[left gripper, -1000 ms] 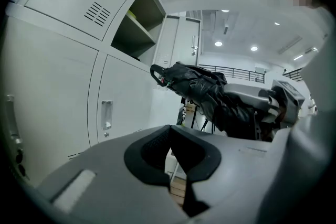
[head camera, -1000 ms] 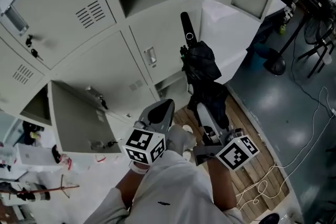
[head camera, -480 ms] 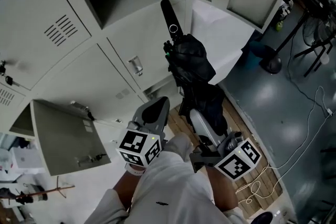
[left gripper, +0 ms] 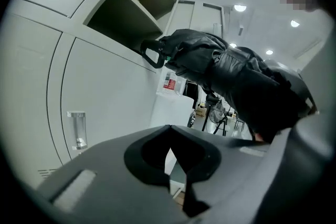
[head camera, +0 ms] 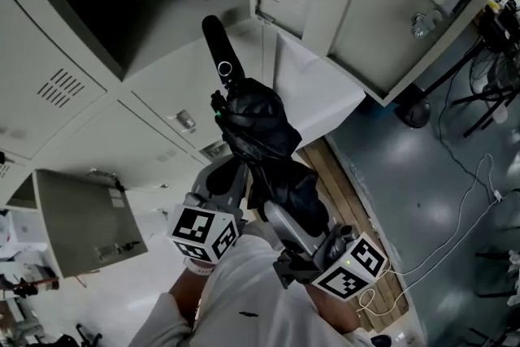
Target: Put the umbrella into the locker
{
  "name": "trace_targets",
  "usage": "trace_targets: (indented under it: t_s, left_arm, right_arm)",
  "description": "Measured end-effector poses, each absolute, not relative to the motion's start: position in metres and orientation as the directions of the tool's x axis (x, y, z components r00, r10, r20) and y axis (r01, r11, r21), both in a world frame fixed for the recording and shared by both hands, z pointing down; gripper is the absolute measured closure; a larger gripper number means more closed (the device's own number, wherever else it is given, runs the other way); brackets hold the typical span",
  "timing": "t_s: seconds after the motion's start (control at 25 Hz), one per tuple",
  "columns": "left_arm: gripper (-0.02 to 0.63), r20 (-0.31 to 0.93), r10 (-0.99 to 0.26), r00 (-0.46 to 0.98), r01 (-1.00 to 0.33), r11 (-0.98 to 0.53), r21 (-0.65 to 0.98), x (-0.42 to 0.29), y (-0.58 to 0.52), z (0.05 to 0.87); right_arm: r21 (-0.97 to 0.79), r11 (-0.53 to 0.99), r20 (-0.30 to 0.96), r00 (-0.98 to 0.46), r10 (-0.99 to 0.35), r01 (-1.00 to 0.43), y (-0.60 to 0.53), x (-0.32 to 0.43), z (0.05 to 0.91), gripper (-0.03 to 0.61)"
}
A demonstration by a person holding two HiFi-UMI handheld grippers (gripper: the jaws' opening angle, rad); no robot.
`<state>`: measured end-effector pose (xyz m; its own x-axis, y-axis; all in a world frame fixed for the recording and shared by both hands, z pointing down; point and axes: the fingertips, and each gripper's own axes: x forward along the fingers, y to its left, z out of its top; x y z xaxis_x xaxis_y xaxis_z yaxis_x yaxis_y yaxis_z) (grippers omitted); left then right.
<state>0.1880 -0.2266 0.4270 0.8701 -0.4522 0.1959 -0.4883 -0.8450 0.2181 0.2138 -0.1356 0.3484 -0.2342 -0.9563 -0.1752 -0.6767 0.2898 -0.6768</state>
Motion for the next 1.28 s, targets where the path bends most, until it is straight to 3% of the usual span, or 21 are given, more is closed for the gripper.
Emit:
trace_targets:
  t_s: [0.44, 0.8, 1.28]
  left_arm:
    - [0.597, 0.224, -0.594, 0.772, -0.634, -0.740, 0.224, 0.193, -0.234, 0.388]
    - [0.597, 0.174, -0.711, 0.682, -0.730, -0.647, 0.220, 0.193, -0.220, 0.347]
    - [0.597, 0.127, -0.782, 0.610, -0.789, -0.585, 0.186, 0.179, -0.204, 0.326]
  right_arm:
    - [-0.717, 0.337, -0.138, -0.349, -0.927, -0.610, -0.162, 0.241, 0.321, 0.330]
    - [-0.711, 0.381, -0.134, -0.417, -0.899, -0.591, -0.177, 0.267, 0.299, 0.330]
    - [-0.690, 0.446, -0.174, -0.467, -0.867, -0.570, -0.173, 0.277, 0.285, 0.329]
